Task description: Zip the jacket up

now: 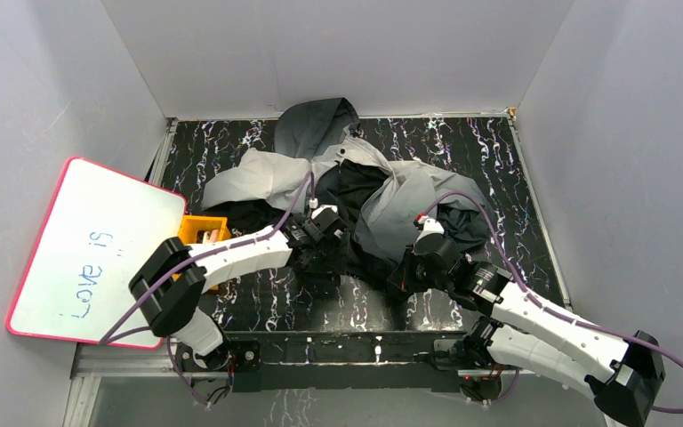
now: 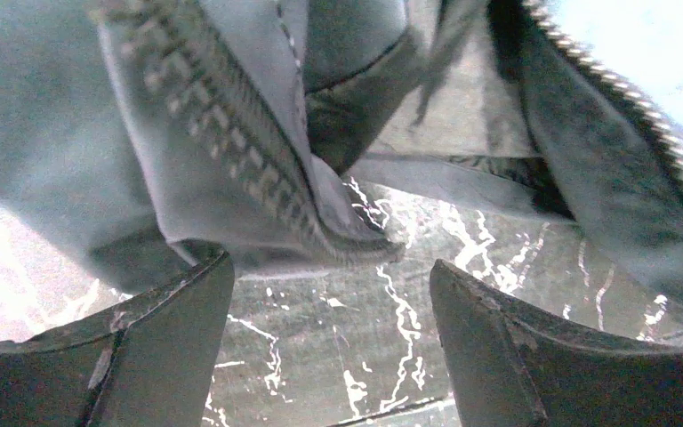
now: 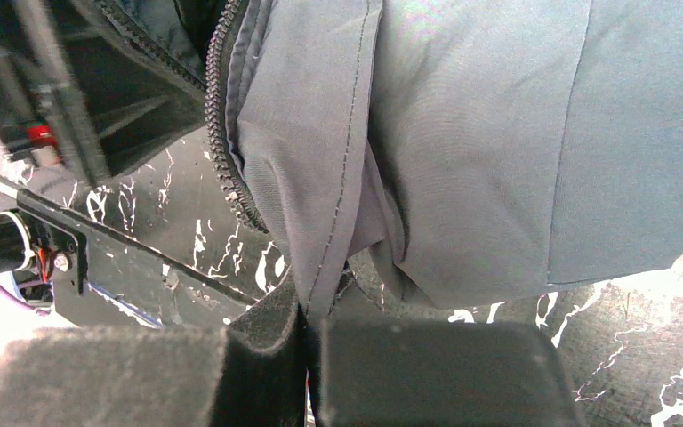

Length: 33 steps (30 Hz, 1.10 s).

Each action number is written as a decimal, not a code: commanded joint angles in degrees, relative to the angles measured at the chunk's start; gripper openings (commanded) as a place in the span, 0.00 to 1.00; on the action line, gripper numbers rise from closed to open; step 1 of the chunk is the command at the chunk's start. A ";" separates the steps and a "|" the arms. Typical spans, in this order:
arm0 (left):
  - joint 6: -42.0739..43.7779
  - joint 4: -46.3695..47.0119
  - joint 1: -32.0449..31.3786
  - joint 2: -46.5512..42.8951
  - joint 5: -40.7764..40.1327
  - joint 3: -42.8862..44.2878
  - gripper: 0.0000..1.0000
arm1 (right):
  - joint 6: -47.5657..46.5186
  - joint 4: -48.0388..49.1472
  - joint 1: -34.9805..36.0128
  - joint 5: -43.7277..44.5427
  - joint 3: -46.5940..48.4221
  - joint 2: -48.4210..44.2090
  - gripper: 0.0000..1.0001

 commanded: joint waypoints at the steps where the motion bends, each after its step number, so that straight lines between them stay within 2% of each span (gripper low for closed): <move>1: 0.46 -3.84 0.32 -6.99 -0.69 -0.12 0.80 | 0.05 2.29 -0.37 0.18 0.69 0.83 0.00; 10: -0.71 -4.86 0.36 -6.10 -0.47 -0.18 0.79 | 0.15 2.81 -0.37 0.00 0.40 1.20 0.00; 21: 0.32 -3.16 0.32 -0.83 -0.11 -0.69 0.65 | 0.06 2.35 -0.38 0.08 0.16 0.80 0.00; 33: 1.35 -0.90 0.34 3.43 1.65 -0.28 0.65 | -0.30 2.79 -0.37 -0.18 0.40 1.64 0.00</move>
